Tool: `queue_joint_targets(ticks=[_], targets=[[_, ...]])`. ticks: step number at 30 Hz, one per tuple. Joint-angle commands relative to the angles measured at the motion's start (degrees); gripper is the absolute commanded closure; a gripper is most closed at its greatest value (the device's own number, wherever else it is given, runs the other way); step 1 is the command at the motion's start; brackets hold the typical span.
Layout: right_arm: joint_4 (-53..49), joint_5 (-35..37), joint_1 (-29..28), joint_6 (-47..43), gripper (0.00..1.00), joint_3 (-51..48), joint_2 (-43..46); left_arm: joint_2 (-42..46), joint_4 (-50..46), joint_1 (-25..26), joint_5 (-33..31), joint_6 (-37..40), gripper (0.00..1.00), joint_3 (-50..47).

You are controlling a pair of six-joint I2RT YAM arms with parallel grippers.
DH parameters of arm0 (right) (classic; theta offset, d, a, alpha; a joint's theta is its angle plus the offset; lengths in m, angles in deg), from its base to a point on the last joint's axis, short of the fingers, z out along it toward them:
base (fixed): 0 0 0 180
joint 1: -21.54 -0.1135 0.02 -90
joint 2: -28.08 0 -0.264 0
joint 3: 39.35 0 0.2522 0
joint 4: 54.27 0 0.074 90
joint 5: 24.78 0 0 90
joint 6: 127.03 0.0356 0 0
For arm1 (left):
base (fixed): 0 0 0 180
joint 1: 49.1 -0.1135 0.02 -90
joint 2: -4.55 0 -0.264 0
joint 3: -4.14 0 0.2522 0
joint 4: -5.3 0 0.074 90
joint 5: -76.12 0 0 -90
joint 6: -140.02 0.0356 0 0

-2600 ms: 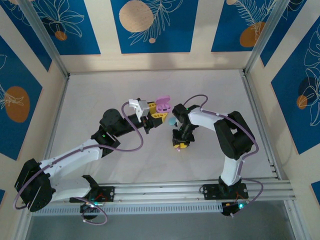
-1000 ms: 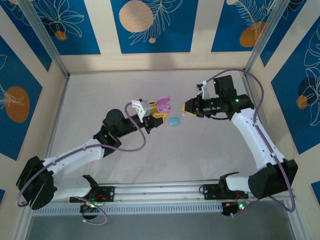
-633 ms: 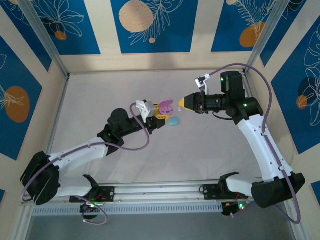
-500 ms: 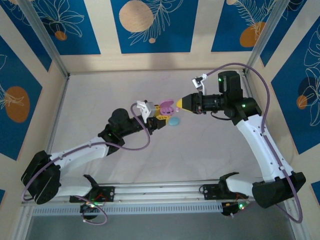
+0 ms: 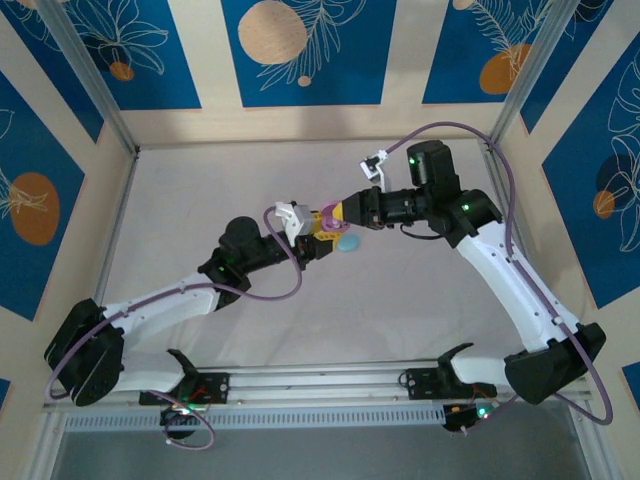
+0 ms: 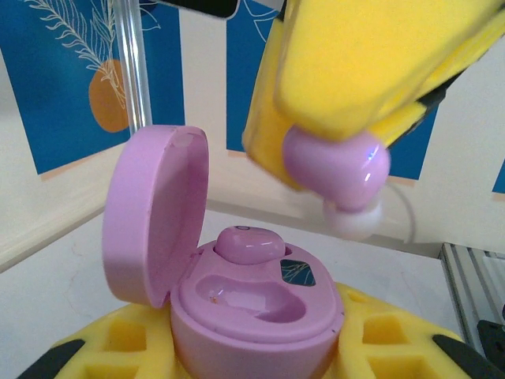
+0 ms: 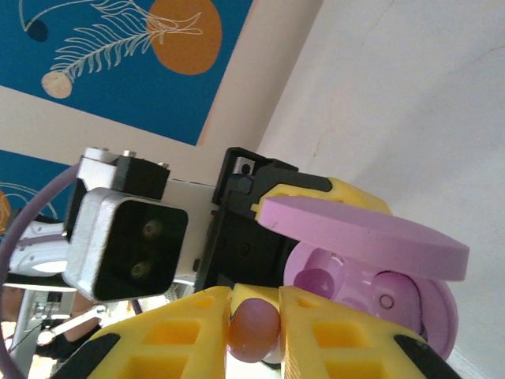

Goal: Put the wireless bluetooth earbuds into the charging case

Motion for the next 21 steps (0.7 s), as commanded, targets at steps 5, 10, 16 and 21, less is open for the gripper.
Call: queue_joint_targets(ticks=[5,10,16,21], targets=[[-1.1,5.5,-2.5,-1.4,0.78,2.3,-1.5,0.0,3.1,0.6,1.5,0.4,0.71,1.3],[-0.1,7.2,-3.8,-0.5,0.77,2.6,-2.3,0.2,3.9,0.7,1.2,0.0,0.71,1.0],[-1.9,10.0,-5.2,-1.7,0.78,3.1,-3.1,1.0,4.7,0.7,0.6,-0.2,0.71,0.6],[-0.2,9.4,-5.3,-0.4,0.78,2.7,-2.8,1.0,4.7,0.7,0.5,-0.4,0.71,0.4]])
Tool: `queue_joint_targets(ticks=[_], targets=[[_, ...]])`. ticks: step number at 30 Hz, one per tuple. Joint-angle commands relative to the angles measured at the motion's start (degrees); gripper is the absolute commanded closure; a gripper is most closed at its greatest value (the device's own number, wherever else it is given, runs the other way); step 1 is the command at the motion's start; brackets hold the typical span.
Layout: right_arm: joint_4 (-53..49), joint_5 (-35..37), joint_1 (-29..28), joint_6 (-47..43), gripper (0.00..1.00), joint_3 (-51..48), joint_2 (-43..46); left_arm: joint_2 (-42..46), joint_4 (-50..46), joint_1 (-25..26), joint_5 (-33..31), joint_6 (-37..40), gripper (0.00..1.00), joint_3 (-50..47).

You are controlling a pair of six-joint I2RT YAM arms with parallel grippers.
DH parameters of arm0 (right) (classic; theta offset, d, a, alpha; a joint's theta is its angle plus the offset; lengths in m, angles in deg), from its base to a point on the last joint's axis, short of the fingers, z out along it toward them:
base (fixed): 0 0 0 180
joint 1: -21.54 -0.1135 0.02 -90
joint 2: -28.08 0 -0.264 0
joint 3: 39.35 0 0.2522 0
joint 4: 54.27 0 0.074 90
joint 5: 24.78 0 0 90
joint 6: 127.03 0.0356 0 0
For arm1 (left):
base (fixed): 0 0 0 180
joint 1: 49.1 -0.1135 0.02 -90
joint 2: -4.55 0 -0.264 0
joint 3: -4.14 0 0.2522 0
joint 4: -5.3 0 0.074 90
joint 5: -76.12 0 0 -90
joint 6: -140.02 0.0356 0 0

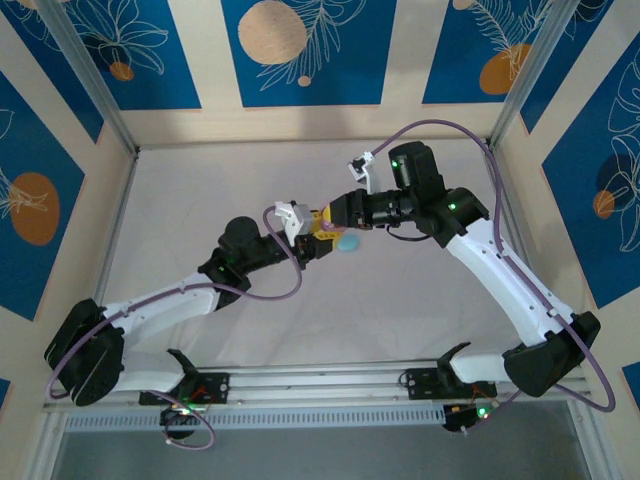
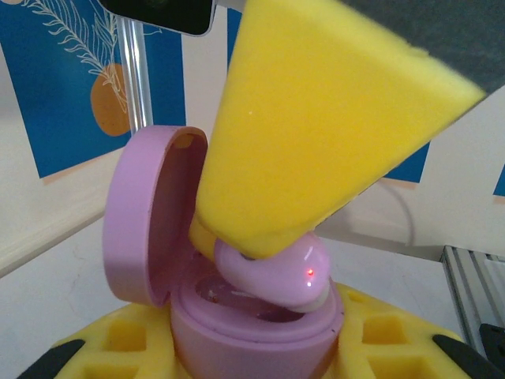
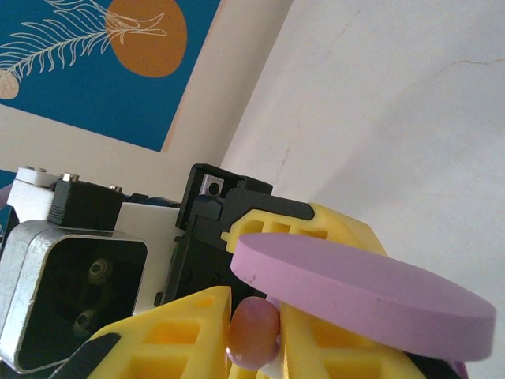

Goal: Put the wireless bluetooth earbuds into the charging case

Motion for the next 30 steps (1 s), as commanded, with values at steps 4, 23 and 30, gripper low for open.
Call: queue_joint_targets(ticks=[4,23,30], targets=[[1.0,1.8,-0.3,0.9,0.78,0.2,-0.5,1.0,4.6,0.8,0.5,-0.5,0.71,0.2],[-1.9,5.3,-1.0,-2.0,0.75,-1.3,0.6,0.6,9.0,0.7,-1.6,-2.7,0.71,0.2],[-4.4,7.7,-1.2,-3.4,0.74,-0.2,0.3,0.6,9.2,0.7,-1.5,-2.8,0.71,0.4]])
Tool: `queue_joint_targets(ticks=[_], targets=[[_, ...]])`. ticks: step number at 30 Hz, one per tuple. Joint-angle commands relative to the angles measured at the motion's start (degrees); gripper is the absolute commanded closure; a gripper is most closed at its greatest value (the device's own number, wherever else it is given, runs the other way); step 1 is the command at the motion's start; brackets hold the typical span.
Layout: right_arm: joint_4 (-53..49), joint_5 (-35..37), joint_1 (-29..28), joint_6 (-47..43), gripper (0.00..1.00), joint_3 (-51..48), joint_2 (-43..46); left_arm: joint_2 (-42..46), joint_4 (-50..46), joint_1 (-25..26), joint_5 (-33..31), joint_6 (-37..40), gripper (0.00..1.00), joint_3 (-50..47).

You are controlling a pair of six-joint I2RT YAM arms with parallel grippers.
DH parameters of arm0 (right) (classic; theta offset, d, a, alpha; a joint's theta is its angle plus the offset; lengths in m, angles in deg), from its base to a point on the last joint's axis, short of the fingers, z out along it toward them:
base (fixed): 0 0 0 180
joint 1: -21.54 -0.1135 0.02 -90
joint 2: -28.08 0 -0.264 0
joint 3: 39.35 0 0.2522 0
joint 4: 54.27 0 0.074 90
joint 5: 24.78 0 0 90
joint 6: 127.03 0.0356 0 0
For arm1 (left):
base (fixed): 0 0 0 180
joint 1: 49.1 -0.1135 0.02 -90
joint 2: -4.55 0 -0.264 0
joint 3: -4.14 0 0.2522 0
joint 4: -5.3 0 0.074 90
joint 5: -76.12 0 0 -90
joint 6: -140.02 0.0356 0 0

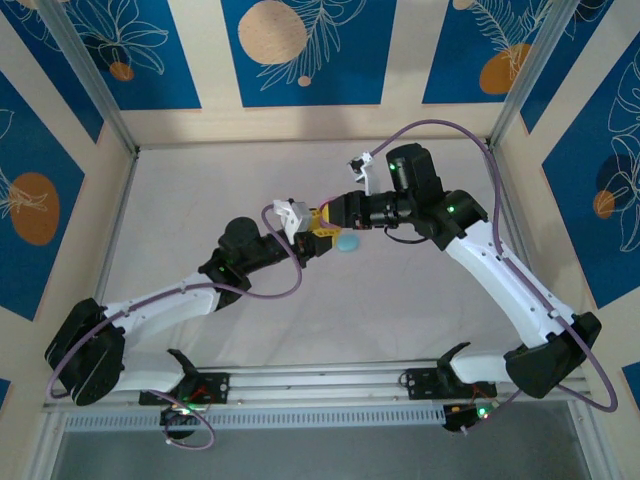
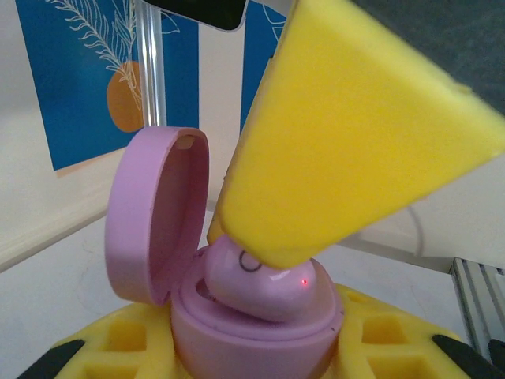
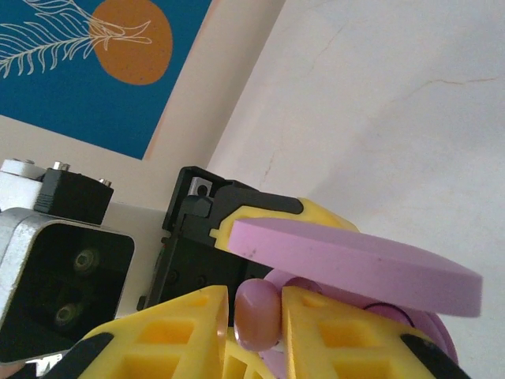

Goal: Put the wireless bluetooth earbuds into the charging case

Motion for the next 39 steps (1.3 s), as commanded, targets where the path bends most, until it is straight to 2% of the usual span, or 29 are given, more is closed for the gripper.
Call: queue_joint_targets(ticks=[1,12,31,39], targets=[[-5.4,3.4,-0.2,-1.9,0.74,0.7,-0.2,0.8,8.3,0.7,0.9,-0.7,0.71,0.6],[-5.6,4.1,-0.1,-1.7,0.71,2.8,0.2,0.9,7.3,0.8,0.9,-0.4,0.71,0.7],[-2.5,-0.6,1.6,0.1,0.7,2.3,2.9,0.5,6.7,0.7,0.5,-0.1,0.71,0.5],[0.1,-4.6,2.4,0.4,0.69,1.3,4.4,0.6,6.8,0.8,0.4,-0.1,0.71,0.3]])
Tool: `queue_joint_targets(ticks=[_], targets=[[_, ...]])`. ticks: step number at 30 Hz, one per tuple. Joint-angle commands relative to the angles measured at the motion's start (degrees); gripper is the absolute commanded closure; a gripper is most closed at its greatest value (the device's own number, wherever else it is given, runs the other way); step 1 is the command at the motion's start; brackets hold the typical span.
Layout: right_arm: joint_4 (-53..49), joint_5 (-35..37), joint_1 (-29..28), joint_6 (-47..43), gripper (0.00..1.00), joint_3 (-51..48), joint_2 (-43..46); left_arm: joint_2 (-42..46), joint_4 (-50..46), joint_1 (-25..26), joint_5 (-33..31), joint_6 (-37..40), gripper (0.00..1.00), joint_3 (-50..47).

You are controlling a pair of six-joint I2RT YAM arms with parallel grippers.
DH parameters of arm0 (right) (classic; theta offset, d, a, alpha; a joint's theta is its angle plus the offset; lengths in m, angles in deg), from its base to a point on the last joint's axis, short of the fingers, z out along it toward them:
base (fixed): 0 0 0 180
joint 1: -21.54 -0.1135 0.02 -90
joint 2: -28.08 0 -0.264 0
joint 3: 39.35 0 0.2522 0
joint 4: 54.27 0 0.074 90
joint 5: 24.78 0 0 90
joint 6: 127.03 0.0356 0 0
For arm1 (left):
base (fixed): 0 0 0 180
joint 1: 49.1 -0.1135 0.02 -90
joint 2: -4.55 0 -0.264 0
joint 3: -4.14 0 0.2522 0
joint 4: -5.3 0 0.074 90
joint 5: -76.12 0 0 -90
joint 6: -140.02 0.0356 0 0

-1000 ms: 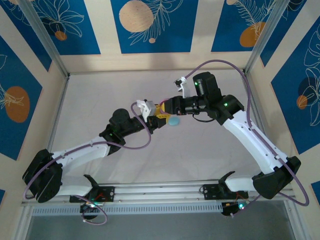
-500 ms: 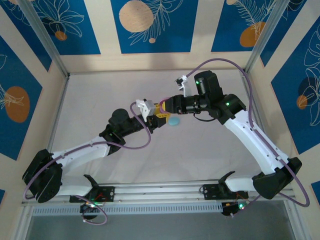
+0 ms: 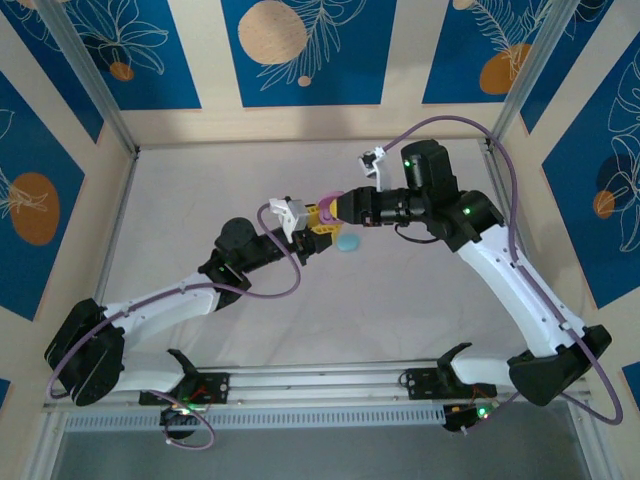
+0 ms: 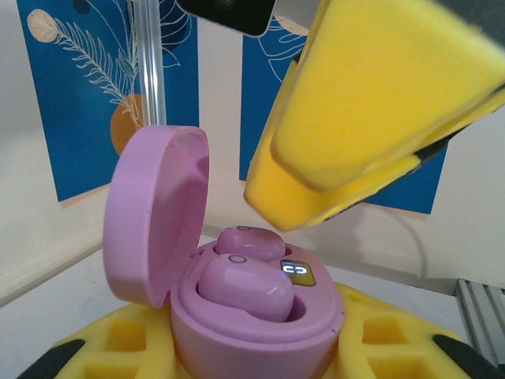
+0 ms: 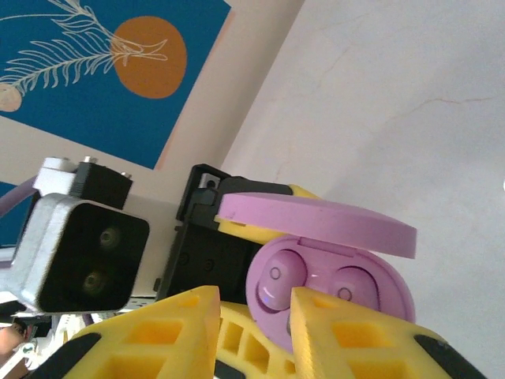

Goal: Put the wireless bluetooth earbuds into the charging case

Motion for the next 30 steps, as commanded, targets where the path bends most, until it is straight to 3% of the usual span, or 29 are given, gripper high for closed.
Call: queue_joint_targets(ticks=[1,8,12,18,24,30], targets=[[2.2,-3.1,0.5,0.2,0.69,-1.1,2.2,0.7,2.9,0.8,0.3,-0.2,0.71,0.2],[4.8,-0.8,2.5,-0.3,0.69,-4.7,7.1,1.5,2.1,0.7,0.6,0.6,0.71,0.1],[5.6,2.2,7.3,4.1,0.65,-7.3,9.6,1.5,2.0,0.7,2.9,1.1,0.71,0.1],[5.3,-5.2,14.2,8.1,0.58,-7.0,7.0,1.5,-2.8,1.1,6.0,2.4,0.71,2.3],[0.3,-10.4,13.9,6.3,0.52,-0.5,-0.6,1.4,-4.9,1.4,8.4,2.6,0.71,3.2],[-6.6,-9.3,10.7,2.7,0.51,5.2,-7.2,0.4,-5.3,1.5,9.5,2.4,0.71,4.3]])
